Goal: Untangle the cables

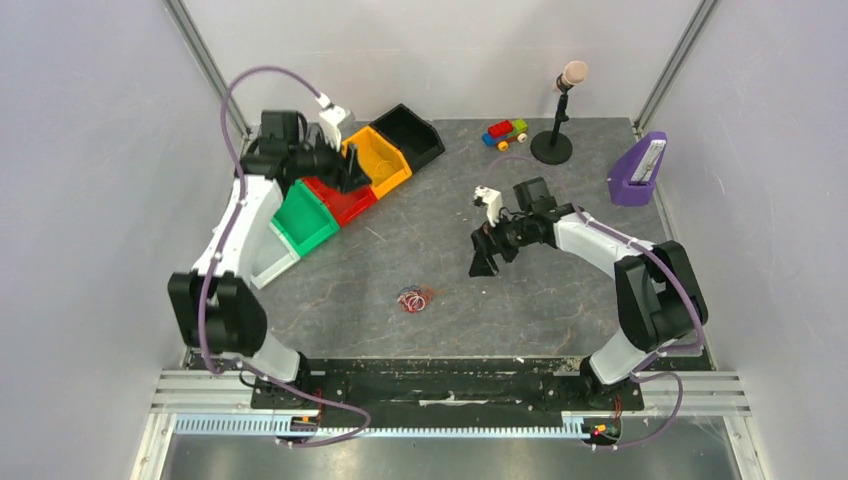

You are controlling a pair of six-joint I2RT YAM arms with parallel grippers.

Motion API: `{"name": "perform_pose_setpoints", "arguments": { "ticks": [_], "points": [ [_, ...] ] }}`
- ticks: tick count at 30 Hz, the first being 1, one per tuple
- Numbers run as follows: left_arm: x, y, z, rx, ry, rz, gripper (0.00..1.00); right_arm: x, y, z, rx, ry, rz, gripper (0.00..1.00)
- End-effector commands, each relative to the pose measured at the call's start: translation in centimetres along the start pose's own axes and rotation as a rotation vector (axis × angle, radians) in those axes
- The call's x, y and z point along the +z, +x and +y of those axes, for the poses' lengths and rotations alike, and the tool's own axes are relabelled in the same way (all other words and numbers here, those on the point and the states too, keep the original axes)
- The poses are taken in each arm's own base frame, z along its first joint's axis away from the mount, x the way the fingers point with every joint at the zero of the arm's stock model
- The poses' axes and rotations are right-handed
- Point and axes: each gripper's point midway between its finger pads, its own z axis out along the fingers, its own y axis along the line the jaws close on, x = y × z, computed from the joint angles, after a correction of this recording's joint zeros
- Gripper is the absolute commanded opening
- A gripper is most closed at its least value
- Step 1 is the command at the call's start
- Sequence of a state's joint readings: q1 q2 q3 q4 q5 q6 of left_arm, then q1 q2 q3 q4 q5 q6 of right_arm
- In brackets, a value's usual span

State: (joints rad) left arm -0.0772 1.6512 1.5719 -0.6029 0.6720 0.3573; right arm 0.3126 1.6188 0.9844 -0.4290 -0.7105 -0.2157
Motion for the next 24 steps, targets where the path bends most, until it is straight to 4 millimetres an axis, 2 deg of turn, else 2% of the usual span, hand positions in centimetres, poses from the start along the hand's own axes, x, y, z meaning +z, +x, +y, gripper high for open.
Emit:
{"name": "perform_pose_setpoints", "arguments": {
  "ticks": [1, 5, 10, 14, 18, 20, 21, 22, 24],
  "points": [
    [-0.4, 9.5, -9.6, -0.36, 0.242, 0.144, 0.66, 3.1, -1.7, 4.1, -0.061, -0.096, -0.028, 0.94],
    [-0.3, 14.1, -13.6, -0.438, 0.265, 0.194, 0.69, 5.4, -1.5, 6.8, -0.047, -0.183, -0.01, 0.97],
    [1.0, 18.6, -17.6, -0.504, 0.32, 0.307, 0.72, 7.8, -1.1, 8.8, -0.017, -0.242, 0.015, 0.98],
    [2.8, 19.9, -18.9, -0.488, 0.328, 0.34, 0.69, 9.3, -0.8, 9.2, -0.003, -0.243, 0.022, 0.96],
    [4.8, 20.8, -18.9, -0.499, 0.316, 0.364, 0.61, 10.7, 1.0, 8.4, 0.03, -0.222, 0.069, 0.87],
    [5.6, 21.1, -18.9, -0.511, 0.316, 0.383, 0.48, 11.2, 2.3, 7.9, 0.058, -0.211, 0.102, 0.75],
    [5.8, 21.3, -18.8, -0.52, 0.313, 0.392, 0.4, 11.4, 3.0, 7.6, 0.068, -0.199, 0.115, 0.66],
    [5.8, 21.3, -18.8, -0.52, 0.314, 0.395, 0.29, 11.4, 3.6, 7.5, 0.072, -0.192, 0.127, 0.51],
    [5.6, 20.6, -18.8, -0.498, 0.319, 0.382, 0.14, 11.1, 4.4, 7.1, 0.061, -0.168, 0.144, 0.3]
  ]
}}
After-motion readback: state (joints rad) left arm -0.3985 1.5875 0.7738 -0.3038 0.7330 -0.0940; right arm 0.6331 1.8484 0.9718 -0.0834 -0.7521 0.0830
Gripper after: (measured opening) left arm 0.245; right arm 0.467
